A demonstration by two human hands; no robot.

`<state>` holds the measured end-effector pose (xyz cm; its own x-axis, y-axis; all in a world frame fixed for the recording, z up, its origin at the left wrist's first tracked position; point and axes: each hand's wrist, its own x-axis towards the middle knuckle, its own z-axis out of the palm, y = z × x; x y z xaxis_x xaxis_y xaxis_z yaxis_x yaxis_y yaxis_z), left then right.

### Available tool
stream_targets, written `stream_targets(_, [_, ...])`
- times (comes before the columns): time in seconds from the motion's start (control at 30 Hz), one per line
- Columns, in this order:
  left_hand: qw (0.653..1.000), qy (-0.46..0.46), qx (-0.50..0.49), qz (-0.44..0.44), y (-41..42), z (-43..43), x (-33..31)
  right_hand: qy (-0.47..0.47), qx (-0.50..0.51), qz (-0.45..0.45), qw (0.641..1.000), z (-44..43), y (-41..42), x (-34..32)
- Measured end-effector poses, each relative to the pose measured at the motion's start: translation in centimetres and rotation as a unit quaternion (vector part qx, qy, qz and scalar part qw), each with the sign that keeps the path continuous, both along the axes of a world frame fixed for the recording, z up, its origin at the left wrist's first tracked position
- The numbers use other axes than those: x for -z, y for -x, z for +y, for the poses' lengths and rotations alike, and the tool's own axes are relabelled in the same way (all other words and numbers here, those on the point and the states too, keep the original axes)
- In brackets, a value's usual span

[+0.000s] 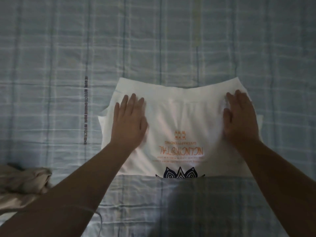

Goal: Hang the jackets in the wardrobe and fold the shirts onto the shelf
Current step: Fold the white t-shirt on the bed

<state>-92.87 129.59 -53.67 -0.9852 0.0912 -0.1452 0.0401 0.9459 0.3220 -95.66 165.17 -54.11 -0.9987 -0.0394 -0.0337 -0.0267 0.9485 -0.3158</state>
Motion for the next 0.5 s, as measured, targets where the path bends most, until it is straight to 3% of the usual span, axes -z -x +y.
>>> stream_targets(0.07, [0.998, 0.045, -0.016, -0.031, -2.2, 0.1, 0.5, -0.084, 0.014, -0.05, 0.995, 0.6, -0.6, 0.8])
stream_targets(0.13, [0.996, 0.063, -0.033, -0.051, -4.2, -0.6, 1.4, -0.11, 0.022, -0.083, 0.99, 0.9, -1.0, 1.5])
stream_targets(0.33, [0.996, 0.067, -0.025, -0.056, -5.6, -2.0, 2.5, -0.099, 0.008, -0.096, 0.99, 1.8, -0.4, 2.2])
stream_targets(0.5, [0.999, 0.003, -0.039, -0.038, -6.0, -2.3, 0.8, -0.079, 0.012, -0.054, 0.995, 0.9, -2.3, -0.2])
